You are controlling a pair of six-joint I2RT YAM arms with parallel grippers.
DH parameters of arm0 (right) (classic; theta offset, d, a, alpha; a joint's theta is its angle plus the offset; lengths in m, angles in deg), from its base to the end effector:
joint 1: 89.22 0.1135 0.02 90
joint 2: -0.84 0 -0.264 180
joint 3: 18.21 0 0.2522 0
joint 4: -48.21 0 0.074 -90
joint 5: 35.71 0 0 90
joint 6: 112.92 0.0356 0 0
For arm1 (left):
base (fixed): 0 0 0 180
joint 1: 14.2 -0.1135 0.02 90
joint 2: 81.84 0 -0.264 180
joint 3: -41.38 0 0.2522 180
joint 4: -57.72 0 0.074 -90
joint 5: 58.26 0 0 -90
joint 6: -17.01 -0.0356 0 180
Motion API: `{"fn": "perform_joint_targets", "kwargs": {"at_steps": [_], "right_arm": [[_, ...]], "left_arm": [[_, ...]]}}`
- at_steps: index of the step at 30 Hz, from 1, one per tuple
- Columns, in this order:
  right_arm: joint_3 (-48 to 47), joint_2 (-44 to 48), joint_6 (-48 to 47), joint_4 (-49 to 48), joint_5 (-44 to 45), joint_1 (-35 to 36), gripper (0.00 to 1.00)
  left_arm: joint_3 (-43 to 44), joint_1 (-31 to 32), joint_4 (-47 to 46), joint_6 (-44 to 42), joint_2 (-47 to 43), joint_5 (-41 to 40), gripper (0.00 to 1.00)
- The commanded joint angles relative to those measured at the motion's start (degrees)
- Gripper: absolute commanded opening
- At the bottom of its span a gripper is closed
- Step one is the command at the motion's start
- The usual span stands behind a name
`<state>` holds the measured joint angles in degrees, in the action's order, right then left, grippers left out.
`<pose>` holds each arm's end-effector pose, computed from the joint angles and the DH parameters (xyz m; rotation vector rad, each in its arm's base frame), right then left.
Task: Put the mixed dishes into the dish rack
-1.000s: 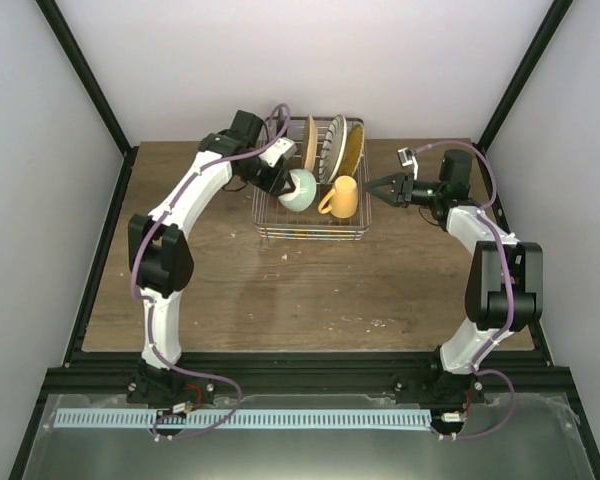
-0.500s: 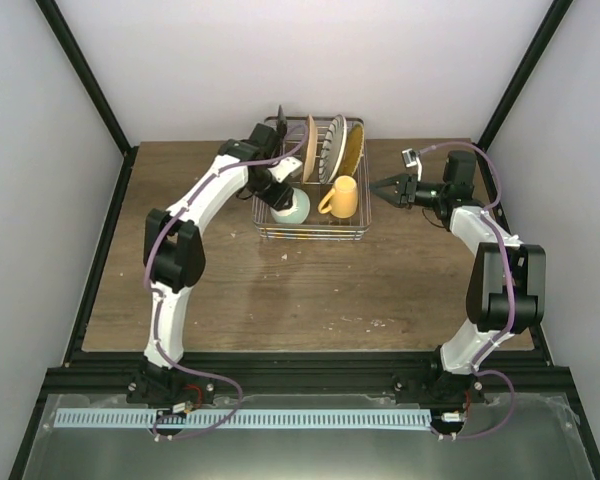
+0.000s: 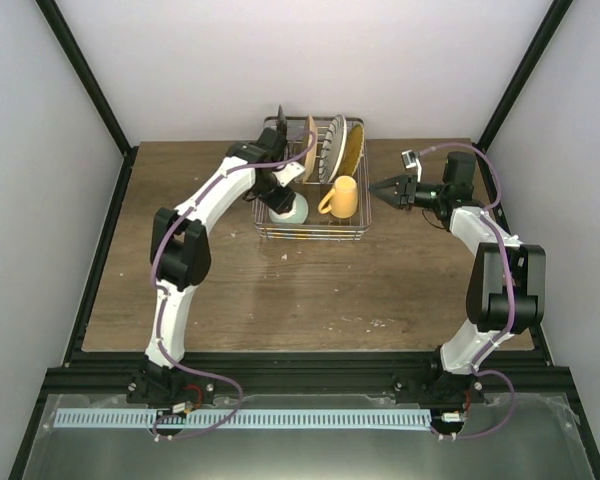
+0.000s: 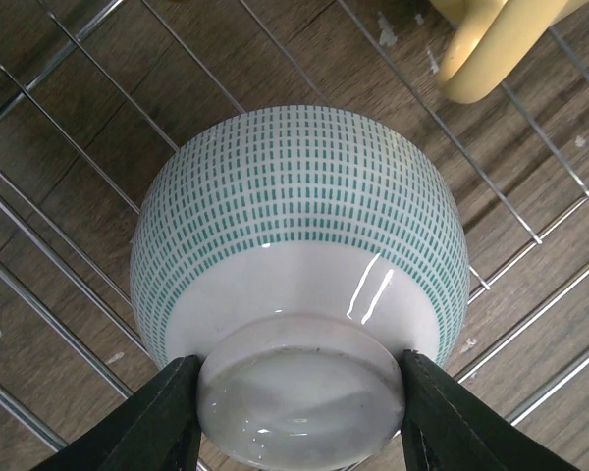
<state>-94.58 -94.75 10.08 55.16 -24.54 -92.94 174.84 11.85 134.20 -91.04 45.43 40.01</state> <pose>0.3580 0.0117 0.2575 -0.3036 1.9734 1.6930 0.4177 -0.2099 0.2480 1.0835 2.5813 -0.2358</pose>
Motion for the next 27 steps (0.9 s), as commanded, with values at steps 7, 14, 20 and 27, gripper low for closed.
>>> {"fn": "perform_joint_targets", "kwargs": {"at_steps": [7,14,20,27], "right_arm": [[-0.32,0.29,-0.60,0.58,-0.74,-0.58,0.23],[-0.58,-0.28,-0.53,0.50,-0.80,-0.58,0.23],[-0.52,-0.32,-0.54,0.46,-0.81,-0.58,0.23],[-0.67,-0.30,-0.50,0.59,-0.83,-0.58,0.23]], "left_arm": [[2.29,0.73,0.37,-0.10,1.85,-0.80,0.40],[2.51,0.76,0.21,0.01,1.98,-0.30,0.54],[2.56,0.72,0.04,0.00,1.78,0.10,0.71],[2.64,0.76,-0.49,0.31,0.95,0.90,0.75]]}}
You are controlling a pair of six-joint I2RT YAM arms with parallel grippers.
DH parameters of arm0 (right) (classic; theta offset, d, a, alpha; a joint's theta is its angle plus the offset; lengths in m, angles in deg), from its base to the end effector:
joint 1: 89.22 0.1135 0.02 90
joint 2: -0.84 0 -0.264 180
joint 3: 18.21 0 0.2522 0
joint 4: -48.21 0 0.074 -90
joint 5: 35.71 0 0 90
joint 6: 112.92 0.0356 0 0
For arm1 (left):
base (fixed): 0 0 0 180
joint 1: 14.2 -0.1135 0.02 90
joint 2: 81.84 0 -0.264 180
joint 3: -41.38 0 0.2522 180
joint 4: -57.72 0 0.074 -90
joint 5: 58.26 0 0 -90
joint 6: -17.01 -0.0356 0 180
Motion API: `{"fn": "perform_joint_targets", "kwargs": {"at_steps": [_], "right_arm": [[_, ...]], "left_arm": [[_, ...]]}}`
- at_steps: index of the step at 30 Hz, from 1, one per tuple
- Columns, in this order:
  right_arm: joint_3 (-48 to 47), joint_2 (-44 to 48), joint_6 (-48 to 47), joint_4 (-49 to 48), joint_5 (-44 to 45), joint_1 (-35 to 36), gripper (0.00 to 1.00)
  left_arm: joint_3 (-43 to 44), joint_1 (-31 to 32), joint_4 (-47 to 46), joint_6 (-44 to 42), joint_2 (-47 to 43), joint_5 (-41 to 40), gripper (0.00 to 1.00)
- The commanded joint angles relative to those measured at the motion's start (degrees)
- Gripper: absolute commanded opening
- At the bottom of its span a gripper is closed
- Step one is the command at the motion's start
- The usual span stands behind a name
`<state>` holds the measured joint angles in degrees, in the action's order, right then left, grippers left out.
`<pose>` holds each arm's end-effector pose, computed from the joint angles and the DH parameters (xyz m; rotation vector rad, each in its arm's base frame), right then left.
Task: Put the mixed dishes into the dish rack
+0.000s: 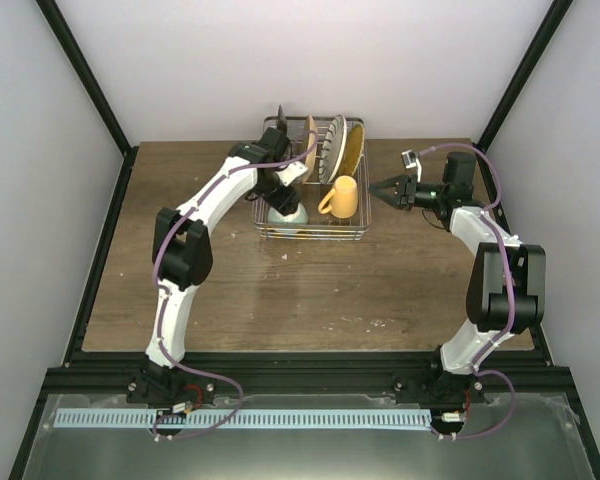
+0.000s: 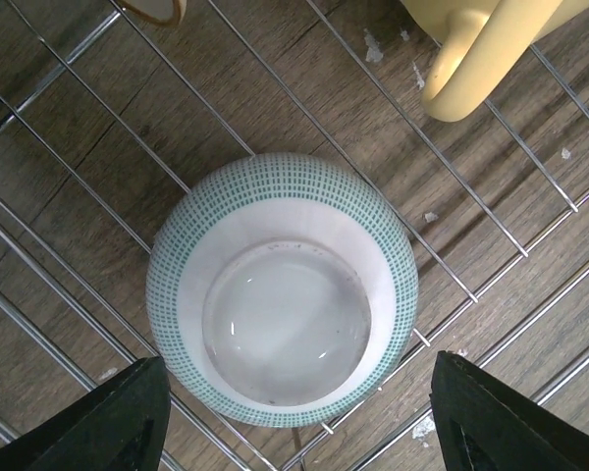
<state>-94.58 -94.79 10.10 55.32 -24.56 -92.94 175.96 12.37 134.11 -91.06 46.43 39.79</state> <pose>0.3580 0.0117 0.2571 -0.3007 1.9757 1.6954 0.4194 -0.2153 0.2458 1.0939 2.5737 -0.2326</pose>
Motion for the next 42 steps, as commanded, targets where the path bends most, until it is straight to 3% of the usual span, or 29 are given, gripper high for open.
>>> {"fn": "perform_joint_targets", "kwargs": {"at_steps": [1,8,11,17,22,27,31,36,42], "right_arm": [[-0.75,-0.25,-0.55,0.50,-0.81,-0.58,0.23],[-3.49,-0.77,-2.37,3.48,0.50,-0.58,0.25],[-6.11,-0.50,-5.19,7.20,3.78,-0.58,0.33],[-12.42,0.56,-12.23,16.20,13.11,-0.58,0.70],[-17.10,2.75,-18.67,23.23,27.98,-0.59,0.99],[-15.76,6.68,-23.97,24.62,45.09,-0.63,1.00],[-8.80,11.55,-24.94,19.83,55.57,-0.67,1.00],[3.83,18.40,-22.55,6.87,63.23,-0.89,1.00],[10.51,19.25,-19.64,2.44,67.72,-1.86,1.00]], "left_arm": [[1.53,0.20,-0.71,0.53,-0.76,1.24,0.75],[-0.55,0.24,-6.53,1.18,-10.78,1.60,0.86],[-5.73,-0.04,-14.09,3.12,-19.41,1.67,0.92],[-18.14,-4.55,-31.10,11.27,-37.07,-2.17,0.98],[-32.26,-10.33,-42.15,17.42,-48.13,-5.86,1.00],[-47.33,-13.13,-50.08,20.83,-55.47,-13.60,1.00],[-58.21,-14.30,-58.94,21.05,-60.37,-15.73,1.00],[-69.93,-16.70,-68.51,22.85,-64.52,-17.53,1.00],[-74.66,-23.51,-67.94,29.53,-63.36,-11.19,1.00]]}}
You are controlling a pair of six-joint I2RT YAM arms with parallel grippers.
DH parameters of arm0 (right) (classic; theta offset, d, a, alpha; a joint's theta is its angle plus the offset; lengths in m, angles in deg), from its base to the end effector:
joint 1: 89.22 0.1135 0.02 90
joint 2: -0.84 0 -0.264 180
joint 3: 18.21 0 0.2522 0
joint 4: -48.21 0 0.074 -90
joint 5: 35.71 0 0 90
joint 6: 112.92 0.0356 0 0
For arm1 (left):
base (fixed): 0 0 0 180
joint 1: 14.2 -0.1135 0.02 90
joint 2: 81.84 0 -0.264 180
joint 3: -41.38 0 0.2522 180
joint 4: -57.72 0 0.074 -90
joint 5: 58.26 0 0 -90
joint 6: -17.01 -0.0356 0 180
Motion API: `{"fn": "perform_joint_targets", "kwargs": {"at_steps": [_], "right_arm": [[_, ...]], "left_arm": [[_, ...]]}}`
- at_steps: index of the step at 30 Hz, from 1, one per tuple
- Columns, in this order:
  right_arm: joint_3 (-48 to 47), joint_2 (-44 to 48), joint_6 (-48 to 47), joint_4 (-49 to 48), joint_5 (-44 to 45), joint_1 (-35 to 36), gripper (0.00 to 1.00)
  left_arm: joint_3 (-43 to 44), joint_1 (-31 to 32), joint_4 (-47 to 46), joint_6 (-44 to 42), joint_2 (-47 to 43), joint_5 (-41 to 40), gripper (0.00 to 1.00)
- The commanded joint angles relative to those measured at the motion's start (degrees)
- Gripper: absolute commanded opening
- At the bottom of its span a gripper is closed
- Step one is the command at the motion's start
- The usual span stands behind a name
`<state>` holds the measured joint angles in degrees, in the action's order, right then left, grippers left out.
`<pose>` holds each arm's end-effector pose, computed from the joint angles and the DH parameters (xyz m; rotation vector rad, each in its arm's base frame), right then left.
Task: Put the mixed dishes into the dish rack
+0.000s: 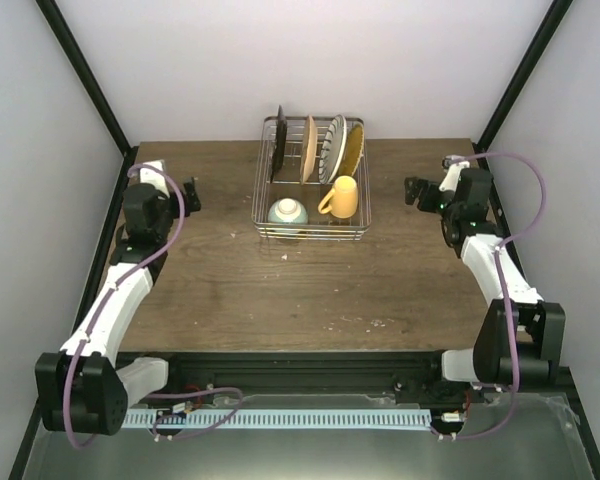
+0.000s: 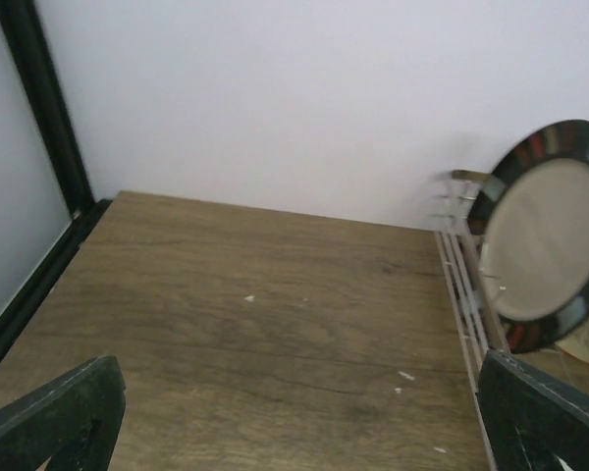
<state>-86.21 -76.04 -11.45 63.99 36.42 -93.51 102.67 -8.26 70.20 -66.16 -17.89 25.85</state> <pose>0.3073 -0.0121 0.2867 0.0741 1.9990 0.3922 0.2606 -0.0234 0.3104 -0.0864 1.8320 -0.0623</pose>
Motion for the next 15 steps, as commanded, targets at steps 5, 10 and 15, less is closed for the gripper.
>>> {"fn": "perform_joint_targets", "kwargs": {"at_steps": [5,10,15], "right_arm": [[3.15,-1.02,0.15,-6.89,12.21,-1.33,1.00],[7.84,-0.93,0.10,-13.76,13.00,-2.43,1.00],[5.45,-2.91,1.41,-10.54,13.11,-2.82,1.00]], "left_arm": [[-0.16,-3.34,-1.37,2.06,5.48,2.76,1.00],[-0.48,-3.82,-2.55,3.22,9.39,2.69,1.00],[0.72,-3.82,-1.88,4.54,11.10,3.51,1.00]]}}
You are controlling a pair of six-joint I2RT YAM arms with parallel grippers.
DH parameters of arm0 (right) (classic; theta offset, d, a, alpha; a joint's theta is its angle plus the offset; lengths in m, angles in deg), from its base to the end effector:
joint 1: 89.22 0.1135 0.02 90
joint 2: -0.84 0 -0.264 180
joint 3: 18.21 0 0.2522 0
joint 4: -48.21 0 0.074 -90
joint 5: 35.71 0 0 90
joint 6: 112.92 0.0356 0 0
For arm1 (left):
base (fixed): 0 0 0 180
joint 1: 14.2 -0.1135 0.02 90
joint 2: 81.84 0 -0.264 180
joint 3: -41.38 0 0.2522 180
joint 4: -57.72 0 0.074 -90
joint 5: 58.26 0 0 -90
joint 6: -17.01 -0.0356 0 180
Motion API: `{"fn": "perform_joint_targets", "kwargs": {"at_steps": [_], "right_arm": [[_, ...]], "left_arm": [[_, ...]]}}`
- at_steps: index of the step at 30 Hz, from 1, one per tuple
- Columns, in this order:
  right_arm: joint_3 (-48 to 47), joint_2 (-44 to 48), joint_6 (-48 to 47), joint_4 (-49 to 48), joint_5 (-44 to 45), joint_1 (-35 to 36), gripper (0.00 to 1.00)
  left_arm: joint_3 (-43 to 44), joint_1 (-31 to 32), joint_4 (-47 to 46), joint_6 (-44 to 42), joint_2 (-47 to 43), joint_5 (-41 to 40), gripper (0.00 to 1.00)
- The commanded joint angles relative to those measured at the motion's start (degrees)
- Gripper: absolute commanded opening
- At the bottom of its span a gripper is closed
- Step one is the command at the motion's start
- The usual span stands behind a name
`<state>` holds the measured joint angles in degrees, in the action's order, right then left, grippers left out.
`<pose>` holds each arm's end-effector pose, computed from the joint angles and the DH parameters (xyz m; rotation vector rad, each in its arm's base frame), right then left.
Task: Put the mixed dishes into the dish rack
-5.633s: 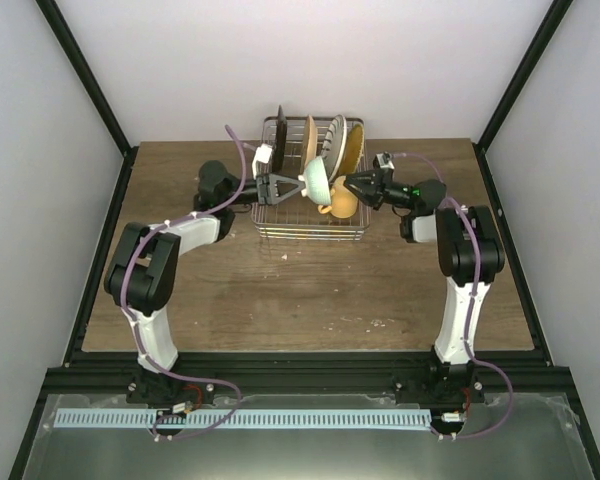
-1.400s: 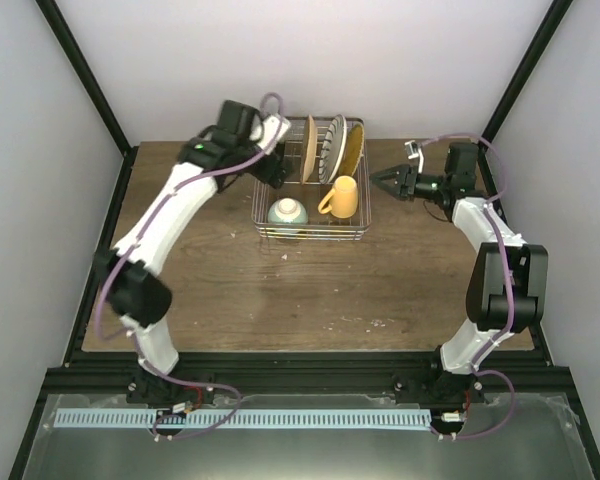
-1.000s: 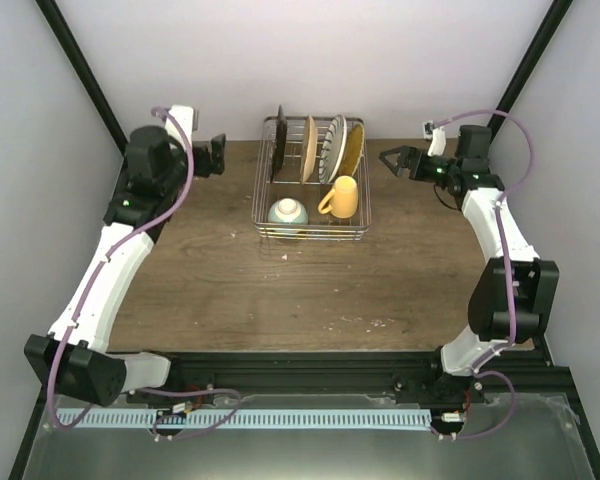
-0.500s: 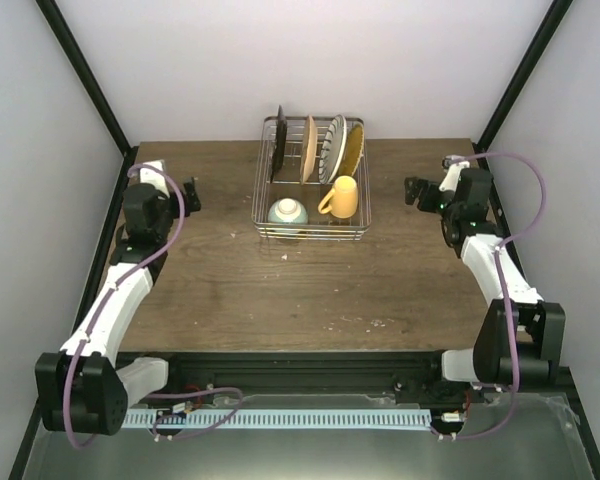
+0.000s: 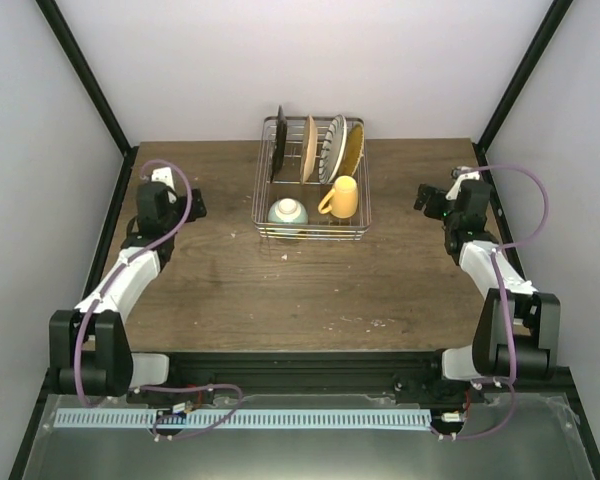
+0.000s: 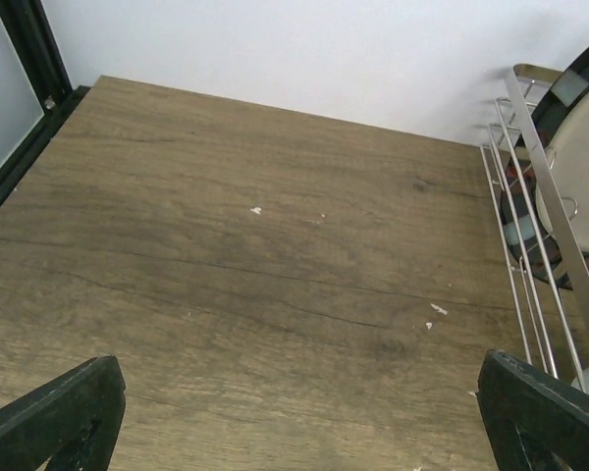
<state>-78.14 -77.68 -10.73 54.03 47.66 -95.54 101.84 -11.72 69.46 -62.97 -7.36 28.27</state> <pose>0.3047 -0.0296 0.2466 0.2476 1.9830 0.1814 0.2925 -0.0105 0.2592 -0.1711 2.0131 -0.0772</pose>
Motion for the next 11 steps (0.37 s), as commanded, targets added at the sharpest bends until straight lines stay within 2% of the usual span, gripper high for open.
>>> {"fn": "perform_joint_targets", "kwargs": {"at_steps": [1,11], "right_arm": [[-2.84,-1.43,0.61,0.06,2.11,-0.79,1.00],[-2.77,-0.47,0.13,0.72,2.66,-0.79,1.00]], "left_arm": [[1.62,-0.37,-1.15,1.33,0.50,1.02,1.00],[2.61,-0.38,-0.35,-0.32,0.05,1.02,1.00]]}}
